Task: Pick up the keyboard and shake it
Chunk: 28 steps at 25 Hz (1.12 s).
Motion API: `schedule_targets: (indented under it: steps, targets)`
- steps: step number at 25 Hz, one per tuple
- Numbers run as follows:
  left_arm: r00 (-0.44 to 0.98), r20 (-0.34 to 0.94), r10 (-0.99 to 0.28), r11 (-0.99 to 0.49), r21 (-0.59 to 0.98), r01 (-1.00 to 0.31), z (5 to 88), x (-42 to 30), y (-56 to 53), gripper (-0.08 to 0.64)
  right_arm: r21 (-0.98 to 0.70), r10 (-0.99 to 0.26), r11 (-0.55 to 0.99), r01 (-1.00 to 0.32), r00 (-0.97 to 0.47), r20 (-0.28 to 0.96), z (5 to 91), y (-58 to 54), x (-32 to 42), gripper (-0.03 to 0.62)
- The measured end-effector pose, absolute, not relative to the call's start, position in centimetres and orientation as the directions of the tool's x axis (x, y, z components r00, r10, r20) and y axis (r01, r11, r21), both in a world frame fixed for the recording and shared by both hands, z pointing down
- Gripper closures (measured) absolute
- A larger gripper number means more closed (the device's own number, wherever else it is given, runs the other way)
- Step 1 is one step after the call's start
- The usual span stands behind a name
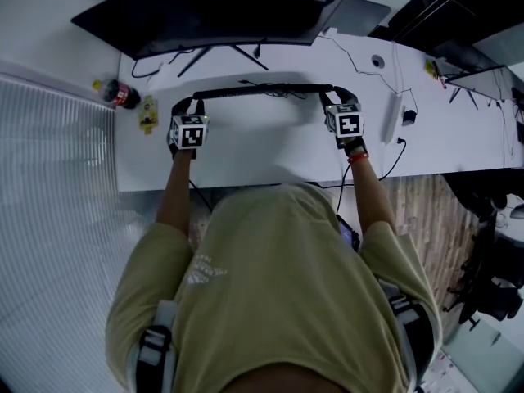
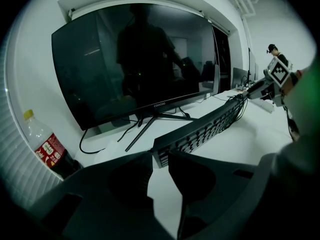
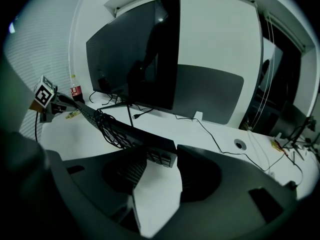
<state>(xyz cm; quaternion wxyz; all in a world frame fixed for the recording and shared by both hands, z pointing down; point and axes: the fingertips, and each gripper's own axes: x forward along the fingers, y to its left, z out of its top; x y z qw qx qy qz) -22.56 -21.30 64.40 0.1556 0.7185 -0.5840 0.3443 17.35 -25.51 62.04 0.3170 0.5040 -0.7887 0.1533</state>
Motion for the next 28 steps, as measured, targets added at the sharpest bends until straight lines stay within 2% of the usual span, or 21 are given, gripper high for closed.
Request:
schedule_targets:
  steps: [19, 28]
  targets:
    - [0.099, 0.660, -0.744, -0.282, -0.177, -0.943, 66.1, -22.5, -19.1, 0.449, 0.103, -0.707, 0.406, -0.908, -0.240, 0.665, 63.9, -21.6, 17.9, 0.394]
    - [0.094, 0.698, -0.710, -0.293, -0.171, -0.941, 67.0, -22.5, -17.3, 0.449, 0.120, -0.696, 0.413, -0.903, -0.229, 0.680, 64.0, -19.9, 17.6, 0.393]
